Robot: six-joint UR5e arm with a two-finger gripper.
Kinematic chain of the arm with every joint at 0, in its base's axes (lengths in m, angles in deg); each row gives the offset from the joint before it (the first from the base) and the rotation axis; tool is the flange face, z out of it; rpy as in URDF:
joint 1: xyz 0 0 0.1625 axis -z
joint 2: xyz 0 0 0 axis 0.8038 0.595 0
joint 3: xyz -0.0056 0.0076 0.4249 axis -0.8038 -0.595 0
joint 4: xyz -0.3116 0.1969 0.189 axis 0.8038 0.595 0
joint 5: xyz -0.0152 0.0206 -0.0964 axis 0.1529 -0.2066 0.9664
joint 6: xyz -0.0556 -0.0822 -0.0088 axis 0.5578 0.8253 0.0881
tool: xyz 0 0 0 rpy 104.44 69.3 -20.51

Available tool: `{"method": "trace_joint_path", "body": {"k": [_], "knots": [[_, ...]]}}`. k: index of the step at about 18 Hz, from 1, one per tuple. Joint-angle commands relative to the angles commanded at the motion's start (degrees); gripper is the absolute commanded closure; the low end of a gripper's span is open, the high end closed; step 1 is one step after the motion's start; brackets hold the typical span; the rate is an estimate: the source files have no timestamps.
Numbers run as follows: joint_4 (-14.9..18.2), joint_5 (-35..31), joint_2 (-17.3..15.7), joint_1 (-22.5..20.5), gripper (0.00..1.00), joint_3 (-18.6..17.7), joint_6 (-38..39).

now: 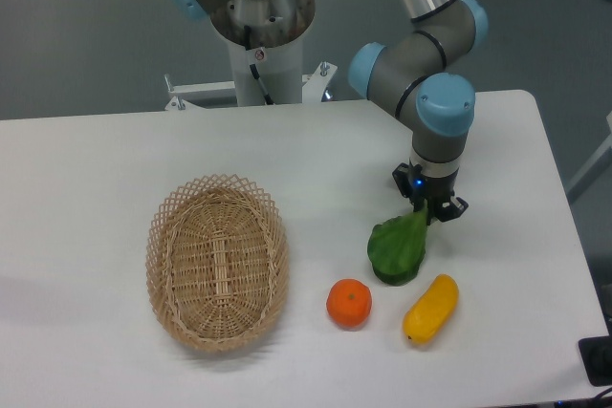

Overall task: Pick up the green vegetable from the table
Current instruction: 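Lift the grasped bok choy up off the table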

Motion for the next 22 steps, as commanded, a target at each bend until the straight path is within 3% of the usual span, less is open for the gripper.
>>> {"method": "trace_joint_path", "body": {"k": [3,8,15,19,22], "knots": [[0.44,0.61,-1.32,-1.49,0.83,-0.09,-2.72],[1.14,9.83,-4.4,-4.3,0.82,0.53,-3.43],[3.43,17.3,-7.29,-4.39,0.82,3.69,-1.85],[3.17,21.53,-7.74,-3.26,0.81,4.3,8.06],[3.16,22.59,-7.92,-0.71,0.81,7.2,17.1]]}}
